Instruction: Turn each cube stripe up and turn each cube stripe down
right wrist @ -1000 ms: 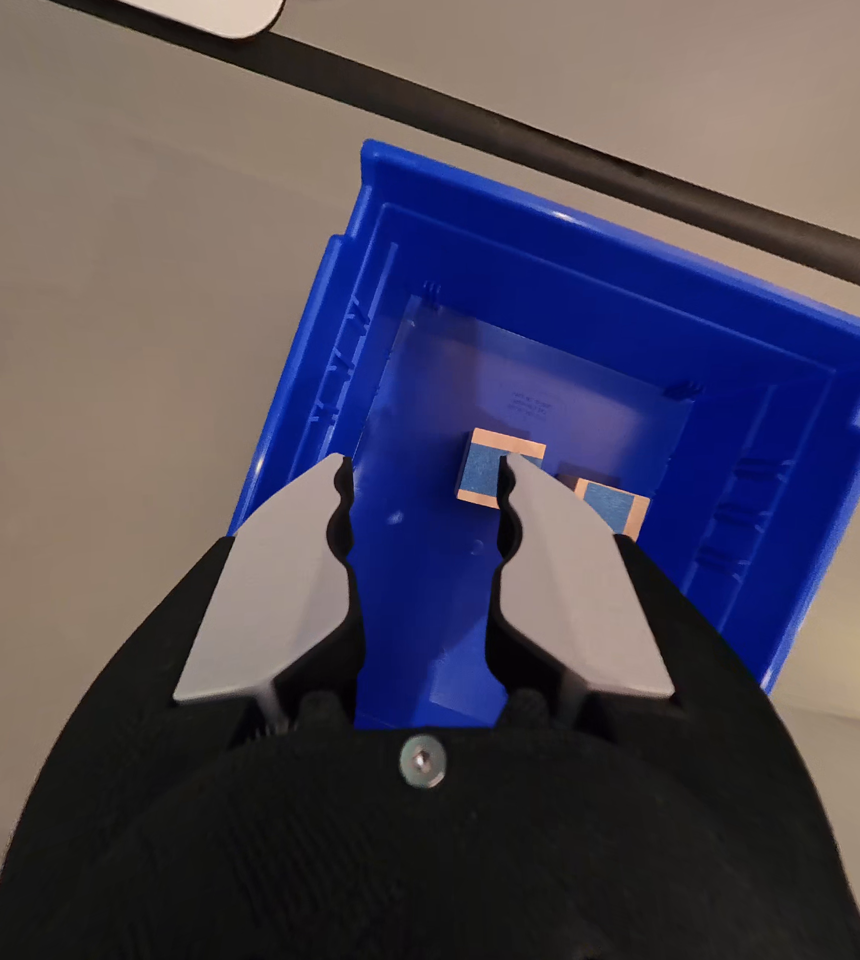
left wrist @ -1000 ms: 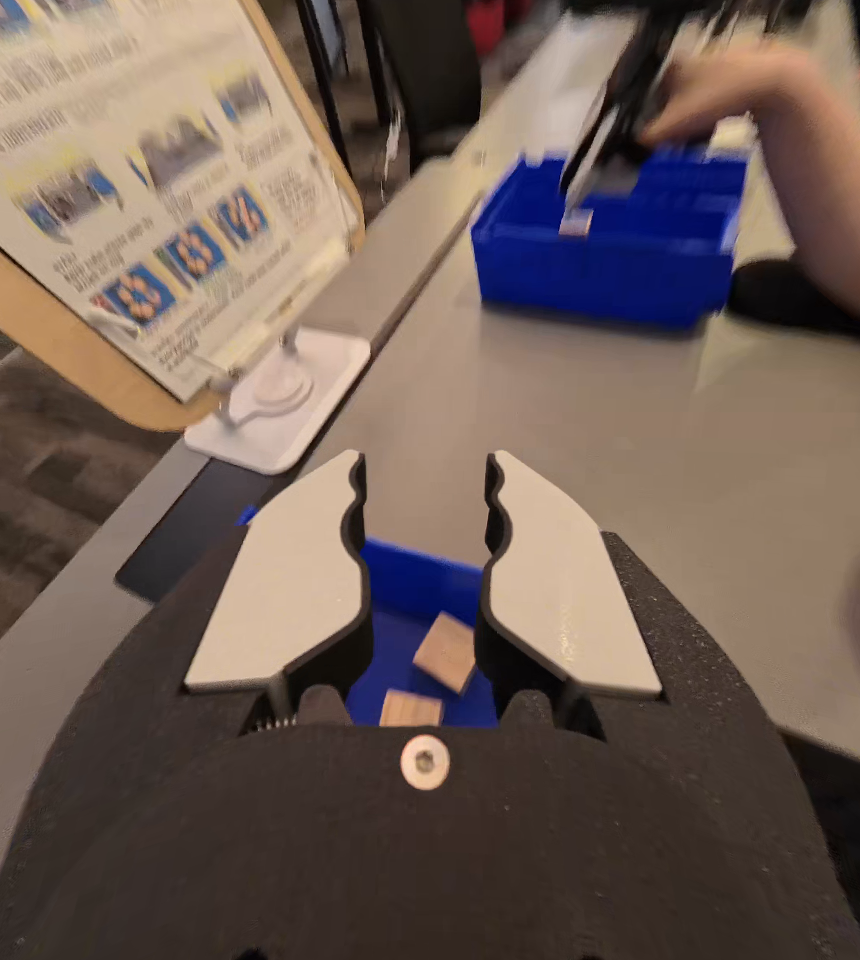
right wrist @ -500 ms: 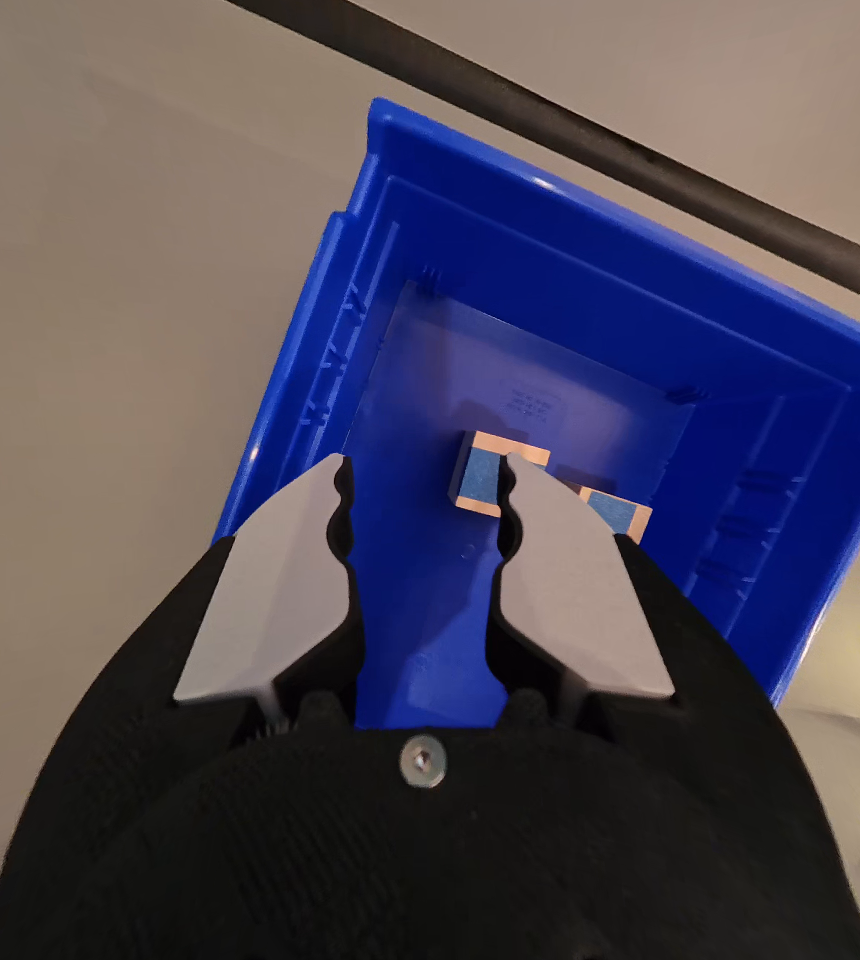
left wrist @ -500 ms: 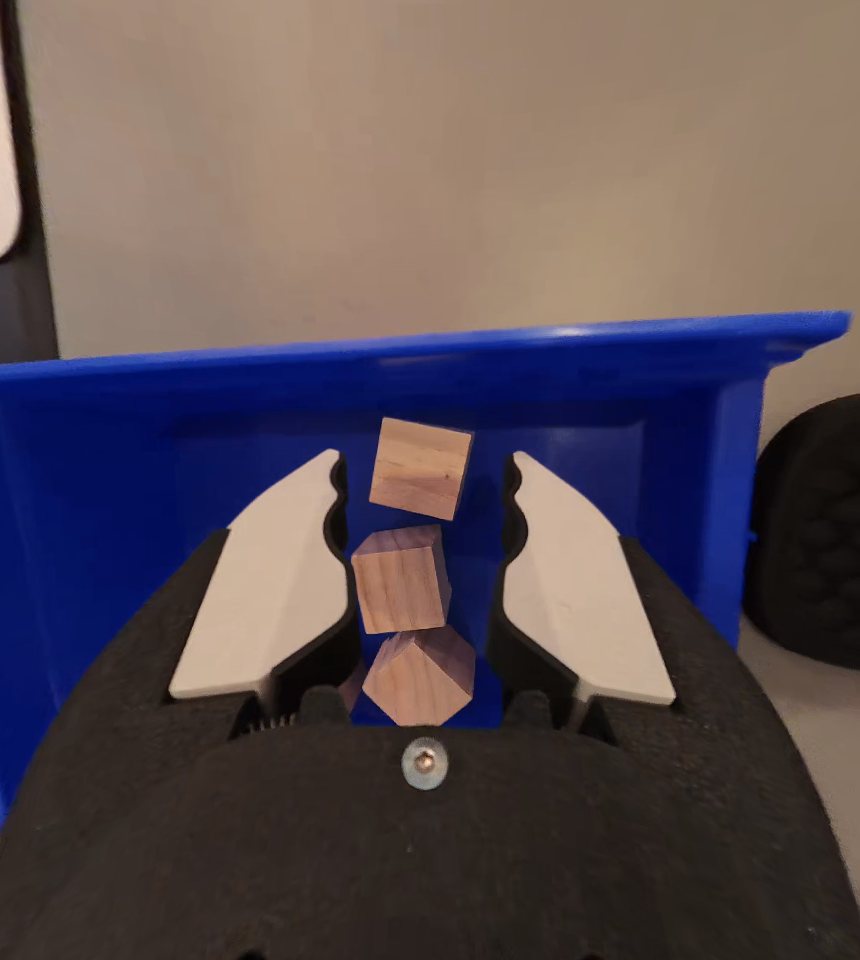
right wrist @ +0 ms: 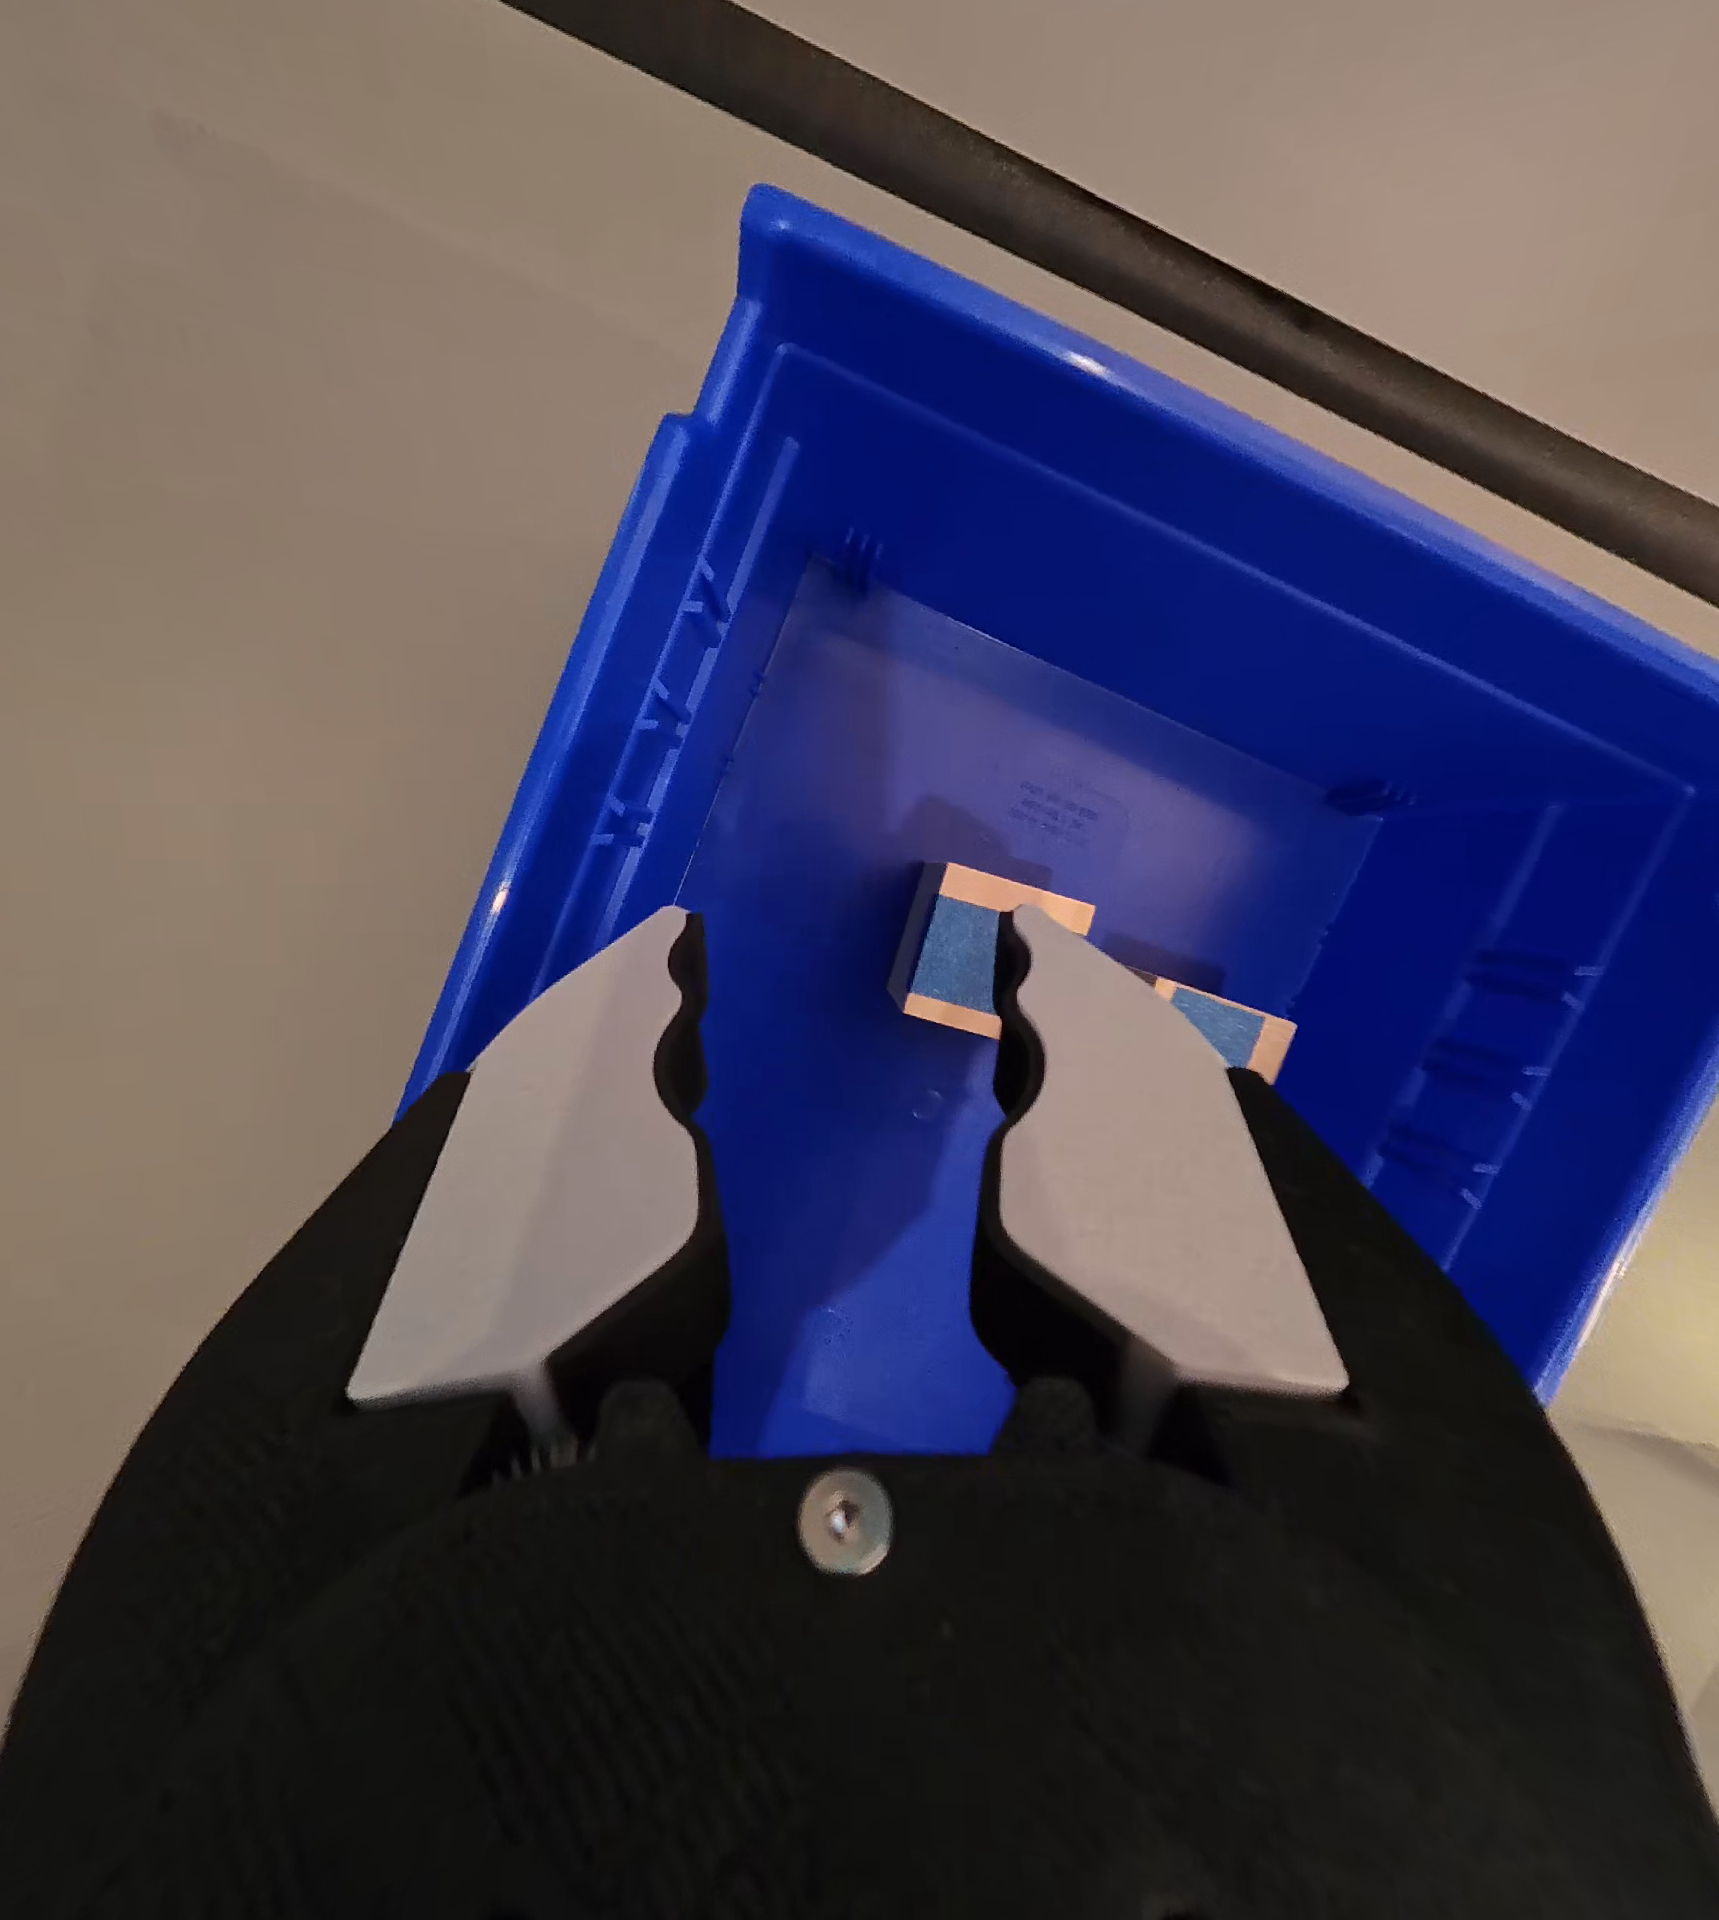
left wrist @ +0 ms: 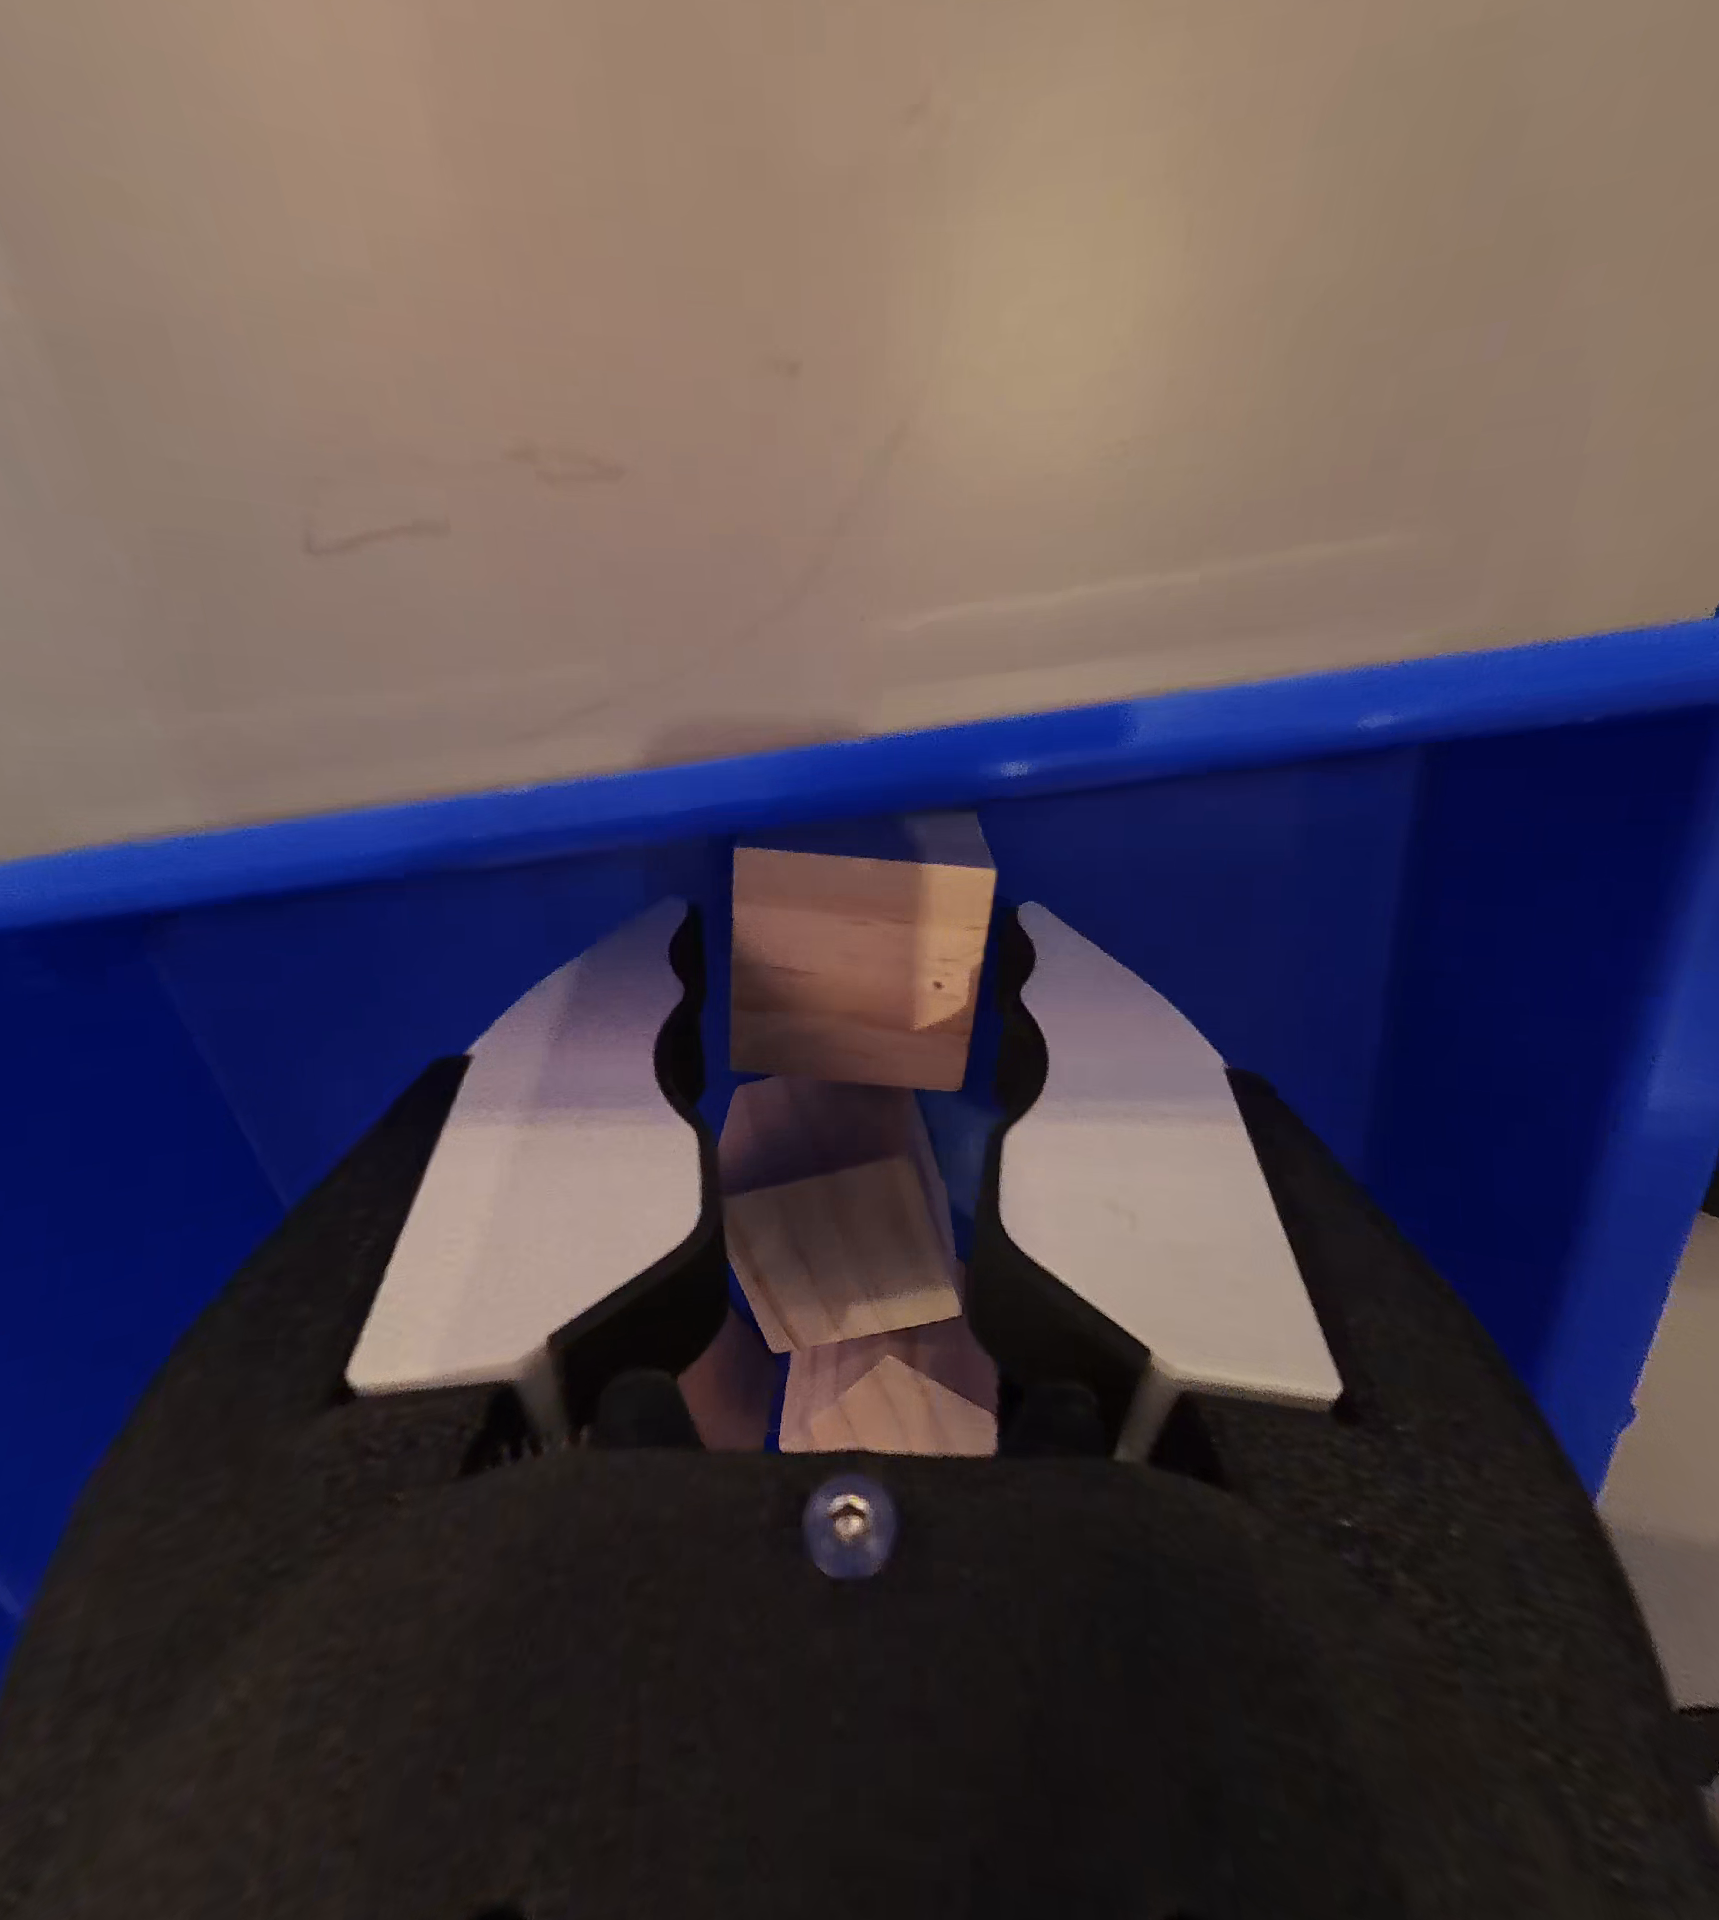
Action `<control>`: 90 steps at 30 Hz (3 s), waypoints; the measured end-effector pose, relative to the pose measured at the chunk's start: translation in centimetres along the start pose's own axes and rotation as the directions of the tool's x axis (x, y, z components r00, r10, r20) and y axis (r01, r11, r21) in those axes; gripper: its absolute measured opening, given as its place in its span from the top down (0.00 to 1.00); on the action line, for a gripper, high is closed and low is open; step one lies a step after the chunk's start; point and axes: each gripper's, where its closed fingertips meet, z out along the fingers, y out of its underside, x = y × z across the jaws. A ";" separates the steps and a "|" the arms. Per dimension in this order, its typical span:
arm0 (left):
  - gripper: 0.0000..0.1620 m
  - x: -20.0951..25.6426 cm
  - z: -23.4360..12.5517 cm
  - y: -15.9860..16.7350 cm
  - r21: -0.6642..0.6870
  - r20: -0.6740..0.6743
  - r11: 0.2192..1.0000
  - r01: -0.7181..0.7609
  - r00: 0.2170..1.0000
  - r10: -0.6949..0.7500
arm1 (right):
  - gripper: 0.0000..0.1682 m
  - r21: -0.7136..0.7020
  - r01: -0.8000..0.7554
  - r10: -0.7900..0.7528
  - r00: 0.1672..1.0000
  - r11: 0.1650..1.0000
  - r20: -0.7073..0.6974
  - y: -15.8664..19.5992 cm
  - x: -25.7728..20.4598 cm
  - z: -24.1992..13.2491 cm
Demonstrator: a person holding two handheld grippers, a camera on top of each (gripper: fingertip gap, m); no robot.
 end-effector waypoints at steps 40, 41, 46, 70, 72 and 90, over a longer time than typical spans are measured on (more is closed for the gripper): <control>0.72 5.6 -21.9 -27.2 0.864 -0.470 0.206 0.460 0.883 -0.002 | 0.65 0.775 0.590 -0.507 0.608 -0.227 -0.611 -6.4 -28.0 -18.9; 0.72 6.0 -21.7 -27.5 0.862 -0.476 0.211 0.460 0.879 0.025 | 0.68 0.767 0.595 -0.514 0.592 -0.242 -0.621 -6.2 -28.1 -18.8; 0.72 6.2 -20.0 -27.3 0.865 -0.467 0.227 0.448 0.883 0.037 | 0.72 0.707 0.658 -0.541 0.507 -0.259 -0.671 -5.8 -28.8 -17.4; 0.70 2.1 -21.2 -19.8 0.909 -0.203 0.296 0.294 0.932 -0.301 | 0.72 0.201 0.518 -0.550 0.819 0.831 0.164 0.8 -2.0 0.6; 0.70 2.0 -21.0 -19.7 0.907 -0.191 0.308 0.288 0.932 -0.309 | 0.72 0.160 0.562 -0.583 0.798 0.812 0.153 1.4 -1.5 1.9; 0.70 0.0 -21.1 -13.1 0.870 -0.070 0.388 0.305 0.855 -0.514 | 0.69 0.088 0.653 -0.657 0.753 0.752 0.022 0.5 -0.8 4.7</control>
